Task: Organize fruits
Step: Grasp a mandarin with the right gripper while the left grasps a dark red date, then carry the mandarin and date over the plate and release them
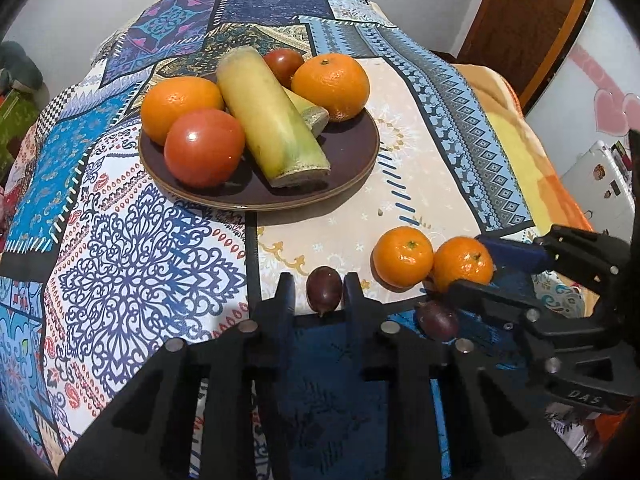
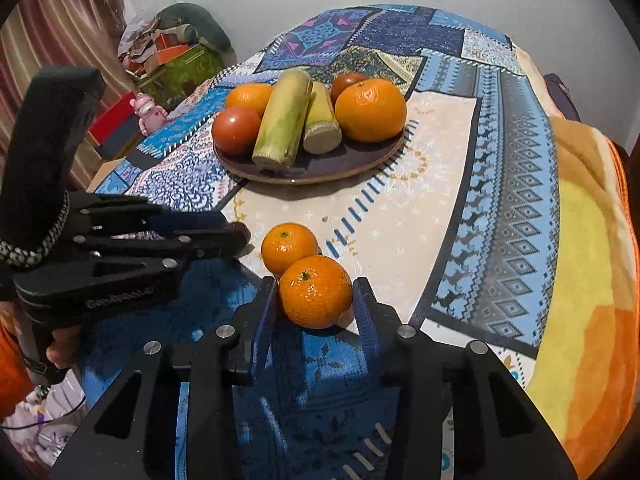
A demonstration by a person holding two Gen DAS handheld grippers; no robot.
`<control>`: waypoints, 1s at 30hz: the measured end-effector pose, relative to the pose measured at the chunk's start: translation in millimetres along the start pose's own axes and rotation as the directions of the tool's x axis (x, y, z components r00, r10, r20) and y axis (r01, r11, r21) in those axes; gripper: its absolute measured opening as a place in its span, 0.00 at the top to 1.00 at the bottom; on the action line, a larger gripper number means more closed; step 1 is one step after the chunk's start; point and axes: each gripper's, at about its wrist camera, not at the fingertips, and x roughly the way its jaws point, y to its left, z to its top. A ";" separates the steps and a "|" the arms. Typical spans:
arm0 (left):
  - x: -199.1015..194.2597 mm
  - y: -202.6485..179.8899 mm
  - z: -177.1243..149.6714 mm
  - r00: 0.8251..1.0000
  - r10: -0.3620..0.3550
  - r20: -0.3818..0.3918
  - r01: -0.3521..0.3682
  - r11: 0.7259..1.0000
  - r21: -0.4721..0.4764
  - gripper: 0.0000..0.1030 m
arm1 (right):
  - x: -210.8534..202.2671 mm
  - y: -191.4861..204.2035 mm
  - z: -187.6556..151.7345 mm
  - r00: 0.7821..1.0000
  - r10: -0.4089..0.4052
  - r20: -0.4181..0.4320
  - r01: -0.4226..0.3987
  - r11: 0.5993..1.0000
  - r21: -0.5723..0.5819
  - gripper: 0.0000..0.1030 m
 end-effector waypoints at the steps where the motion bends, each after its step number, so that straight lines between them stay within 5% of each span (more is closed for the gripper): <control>1: 0.2 0.3 0.4 1.000 -0.002 0.000 0.002 1.000 0.001 0.80 | -1.1 -0.4 1.5 1.000 0.001 0.005 -0.001 1.000 0.001 0.66; 15: -32.0 22.6 4.1 0.997 -0.011 0.070 0.014 0.999 -0.041 0.86 | -16.4 -0.5 33.2 0.996 0.000 0.091 0.001 1.000 -0.005 0.66; 30: -53.6 53.4 53.8 0.984 0.018 0.178 -0.002 0.996 -0.090 0.86 | 7.2 -3.6 76.2 0.992 0.005 0.130 -0.003 1.000 -0.019 0.66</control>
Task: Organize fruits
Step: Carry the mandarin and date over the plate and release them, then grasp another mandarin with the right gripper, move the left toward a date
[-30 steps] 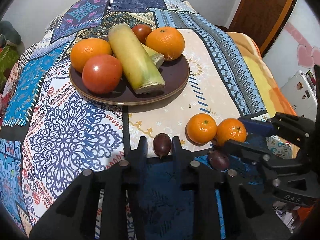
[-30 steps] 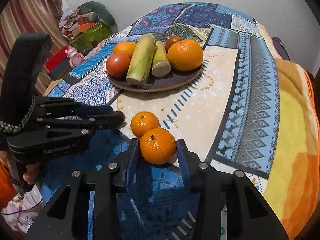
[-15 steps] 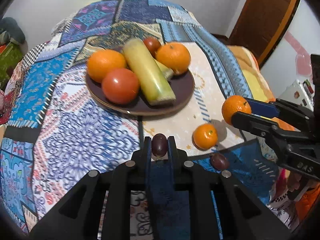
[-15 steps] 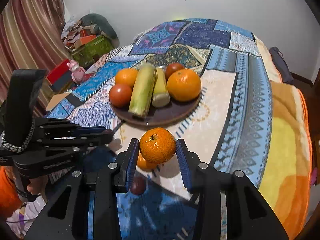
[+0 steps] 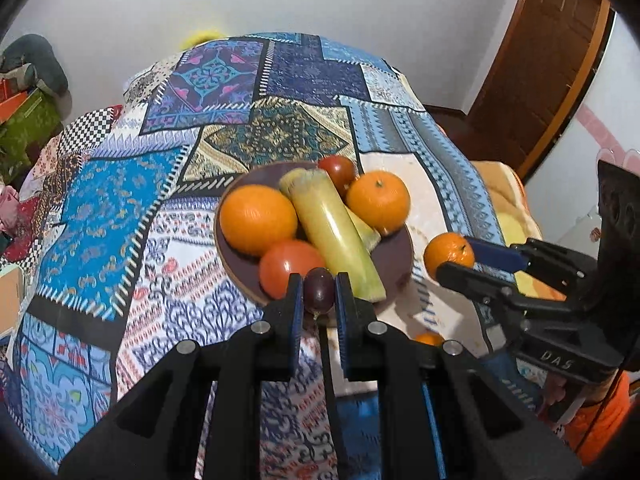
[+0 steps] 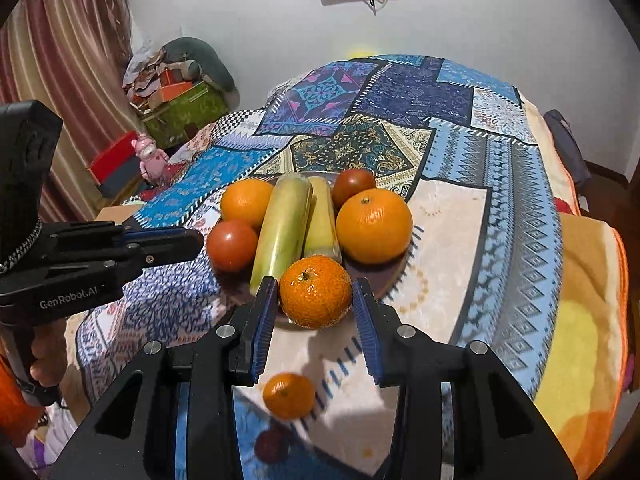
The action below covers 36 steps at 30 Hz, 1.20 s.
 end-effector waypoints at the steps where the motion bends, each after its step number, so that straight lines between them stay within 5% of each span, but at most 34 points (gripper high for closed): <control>1: 2.8 1.5 3.1 1.000 0.001 0.000 -0.001 1.000 -0.003 0.86 | 4.3 -0.7 1.7 1.000 0.001 -0.003 -0.001 1.000 0.001 0.66; 25: 47.0 8.2 32.1 1.000 -0.001 -0.024 0.001 1.000 -0.013 0.84 | 51.0 -17.3 -1.1 0.995 0.024 -0.100 -0.022 1.000 0.019 0.65; 30: 40.6 9.5 29.1 1.000 0.009 -0.016 -0.009 0.999 -0.033 0.55 | 40.8 -17.2 0.4 0.996 0.029 -0.085 -0.027 0.999 0.021 0.63; 36: 21.0 8.6 23.9 1.000 0.010 0.005 -0.009 1.000 -0.027 0.53 | 25.1 -13.3 -2.6 0.997 0.025 -0.077 -0.025 1.000 0.002 0.59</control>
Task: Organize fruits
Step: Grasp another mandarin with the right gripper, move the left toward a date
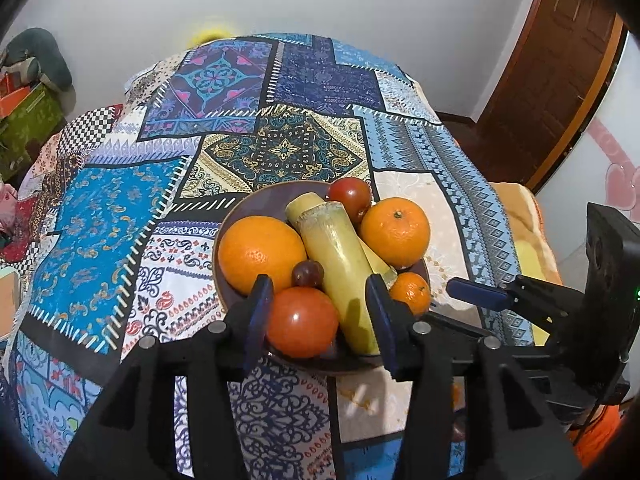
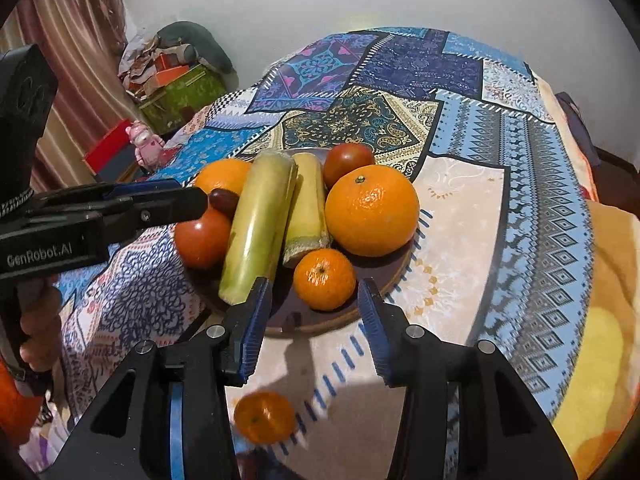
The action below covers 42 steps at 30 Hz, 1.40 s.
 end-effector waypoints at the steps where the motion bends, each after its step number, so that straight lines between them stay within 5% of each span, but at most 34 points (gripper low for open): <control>1: -3.4 -0.3 -1.8 1.000 0.004 0.003 -0.004 1.000 0.004 0.53 | -3.3 1.4 -2.3 1.000 -0.002 0.001 0.002 1.000 -0.006 0.59; 20: -27.0 -7.5 -64.2 0.998 0.014 -0.058 -0.012 0.999 0.036 0.51 | 4.3 20.0 -45.2 0.994 0.033 -0.100 -0.034 0.999 -0.008 0.57; 24: -25.0 -14.3 -75.2 0.996 -0.005 -0.090 0.009 0.999 0.036 0.51 | 7.6 20.5 -49.3 0.992 0.031 -0.120 -0.033 0.999 -0.016 0.68; 42: -2.2 -102.4 -108.3 0.976 -0.104 -0.190 0.123 0.988 0.091 0.51 | -71.3 -16.8 -77.5 0.998 -0.056 0.007 0.055 0.994 0.089 0.68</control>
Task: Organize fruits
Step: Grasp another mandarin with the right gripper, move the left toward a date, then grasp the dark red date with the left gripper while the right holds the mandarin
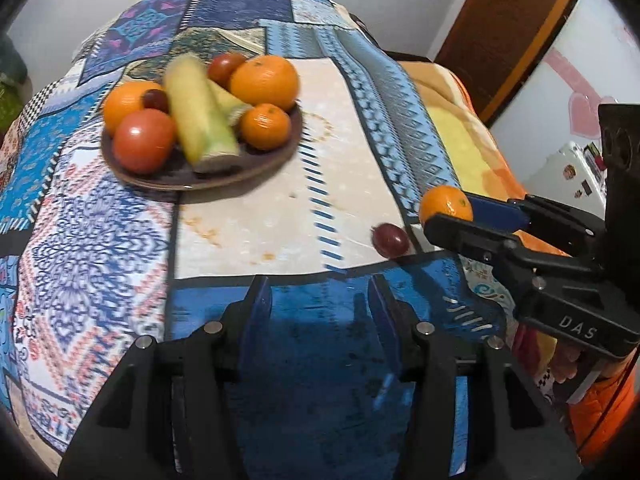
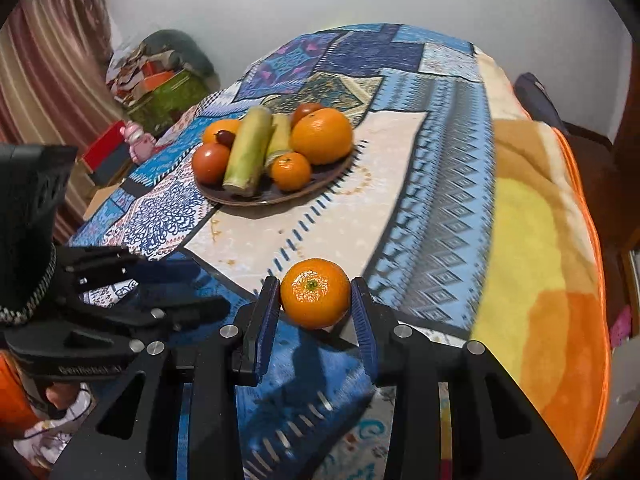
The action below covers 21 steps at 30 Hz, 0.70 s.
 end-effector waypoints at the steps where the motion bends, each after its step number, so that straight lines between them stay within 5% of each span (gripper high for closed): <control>1: 1.6 -3.8 -0.1 1.000 -0.005 -0.004 0.005 1.000 0.003 0.51 | -0.5 -2.2 -1.3 1.000 0.002 0.002 -0.002 1.000 0.012 0.68; 21: 37.4 -51.1 42.8 0.998 -0.059 -0.037 0.062 0.994 0.086 0.69 | -25.7 -50.4 -4.4 0.993 -0.101 0.059 0.094 0.990 0.106 0.68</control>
